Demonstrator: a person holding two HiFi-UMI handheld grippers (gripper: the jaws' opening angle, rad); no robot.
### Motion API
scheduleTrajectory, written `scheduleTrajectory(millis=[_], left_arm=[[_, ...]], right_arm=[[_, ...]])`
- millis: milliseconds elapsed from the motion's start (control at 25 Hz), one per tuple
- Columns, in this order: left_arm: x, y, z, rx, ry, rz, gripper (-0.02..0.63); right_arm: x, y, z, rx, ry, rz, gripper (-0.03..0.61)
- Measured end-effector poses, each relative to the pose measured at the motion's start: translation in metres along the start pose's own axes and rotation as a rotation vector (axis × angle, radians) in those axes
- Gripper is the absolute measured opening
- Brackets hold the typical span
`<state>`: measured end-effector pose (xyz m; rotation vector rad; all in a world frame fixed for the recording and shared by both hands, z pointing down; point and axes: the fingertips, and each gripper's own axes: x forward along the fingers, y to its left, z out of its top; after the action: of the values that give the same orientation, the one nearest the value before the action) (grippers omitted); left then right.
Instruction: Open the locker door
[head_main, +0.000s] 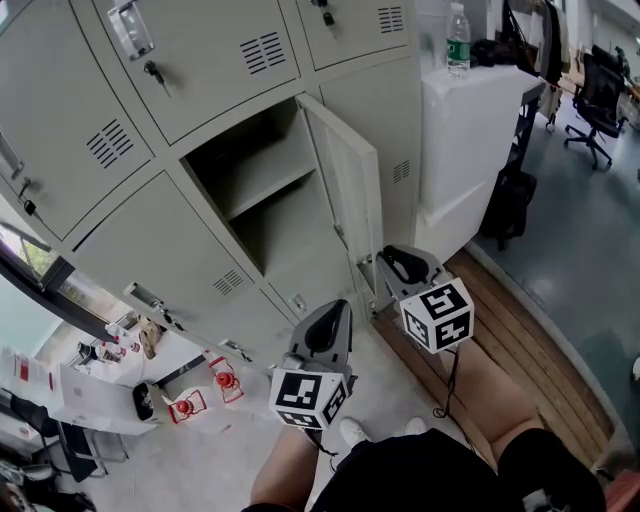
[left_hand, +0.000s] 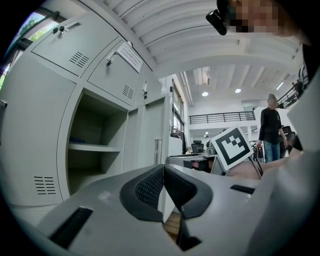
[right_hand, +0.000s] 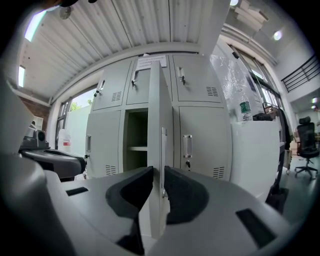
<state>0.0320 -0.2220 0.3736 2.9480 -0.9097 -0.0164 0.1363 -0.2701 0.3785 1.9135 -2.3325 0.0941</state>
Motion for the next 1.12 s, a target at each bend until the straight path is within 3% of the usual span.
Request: scheduleTrajectory(millis=[160,1120], left_arm=[[0.004,-0.006,-0.002,-0.003,0.002,0.001,0.017],[-0.002,-0.017,-0.003,0.003,0.007,0.06,0.017]], right_arm=[[-0.004,-0.015,-0.001,0.002,-0.001,-0.031,0.097],[-0.009,-0.055,-0.003,0.032,-0.003,-0.073,0.086]])
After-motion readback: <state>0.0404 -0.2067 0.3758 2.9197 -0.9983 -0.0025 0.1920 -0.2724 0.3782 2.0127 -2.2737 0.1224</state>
